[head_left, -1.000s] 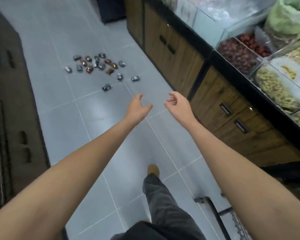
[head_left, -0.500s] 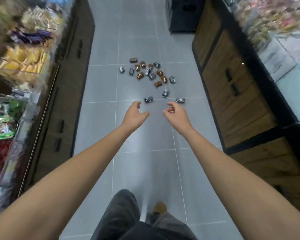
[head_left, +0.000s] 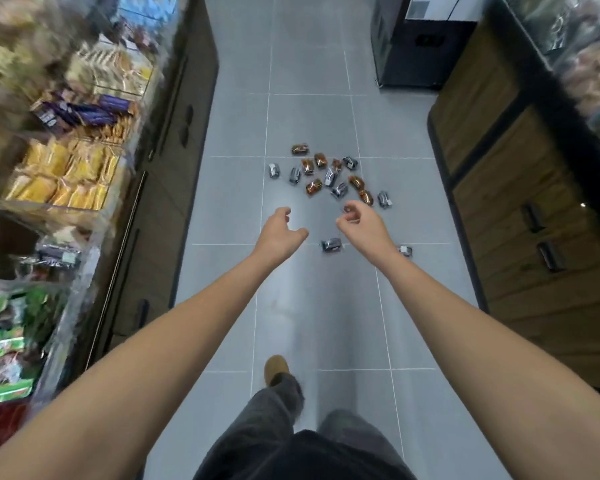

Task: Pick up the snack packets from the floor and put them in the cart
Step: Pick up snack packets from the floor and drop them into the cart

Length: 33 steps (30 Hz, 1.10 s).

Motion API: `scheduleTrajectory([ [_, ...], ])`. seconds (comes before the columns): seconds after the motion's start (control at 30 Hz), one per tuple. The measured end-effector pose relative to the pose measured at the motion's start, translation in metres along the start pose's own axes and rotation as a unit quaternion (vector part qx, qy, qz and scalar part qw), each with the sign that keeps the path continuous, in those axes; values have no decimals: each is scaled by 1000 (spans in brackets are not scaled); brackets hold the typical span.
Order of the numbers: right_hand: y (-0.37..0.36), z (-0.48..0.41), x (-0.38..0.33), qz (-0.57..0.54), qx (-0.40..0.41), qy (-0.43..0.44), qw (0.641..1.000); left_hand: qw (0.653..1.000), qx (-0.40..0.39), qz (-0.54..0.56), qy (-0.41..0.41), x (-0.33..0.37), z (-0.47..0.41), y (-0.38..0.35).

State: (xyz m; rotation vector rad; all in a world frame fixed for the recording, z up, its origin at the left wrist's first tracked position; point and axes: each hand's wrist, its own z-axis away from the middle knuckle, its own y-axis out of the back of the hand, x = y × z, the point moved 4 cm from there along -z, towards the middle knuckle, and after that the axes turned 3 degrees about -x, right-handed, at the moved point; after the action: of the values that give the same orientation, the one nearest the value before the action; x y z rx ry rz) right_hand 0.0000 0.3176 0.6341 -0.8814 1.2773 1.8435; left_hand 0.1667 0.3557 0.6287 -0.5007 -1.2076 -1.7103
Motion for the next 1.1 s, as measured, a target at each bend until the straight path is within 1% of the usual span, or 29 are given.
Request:
scheduleTrajectory([
  [0.17, -4, -87, -39, -8, 11, 0, 1000, 1000, -6, -15, -12, 32, -84, 39],
  [0.3, -6, -160, -53, -33, 25, -15, 999, 999, -12, -25, -21, 58, -157, 60],
  [0.37, -8, -196, -55, -27, 17, -17, 999, 999, -12, -31, -25, 68, -192, 67],
  [0.53, -5, -320, -68, -30, 3, -21, 999, 999, -19, -38, 3, 102, -306, 84],
  [0.63, 1, -386, -83, -45, -6, -50, 998, 998, -27, -40, 41, 124, -364, 89],
  [0.7, 4, -427, -89, -51, -17, -63, 997, 997, -45, -46, 53, 140, -399, 89],
  [0.8, 10, -483, -98, -61, -26, -78, 995, 996, -49, -37, 66, 159, -451, 93],
  [0.93, 13, -541, -99, -78, -20, -111, 991, 994, -58, -42, 84, 173, -508, 95],
  [1.1, 6, -603, -88, -96, -2, -168, 981, 991, -80, -47, 93, 173, -588, 93],
])
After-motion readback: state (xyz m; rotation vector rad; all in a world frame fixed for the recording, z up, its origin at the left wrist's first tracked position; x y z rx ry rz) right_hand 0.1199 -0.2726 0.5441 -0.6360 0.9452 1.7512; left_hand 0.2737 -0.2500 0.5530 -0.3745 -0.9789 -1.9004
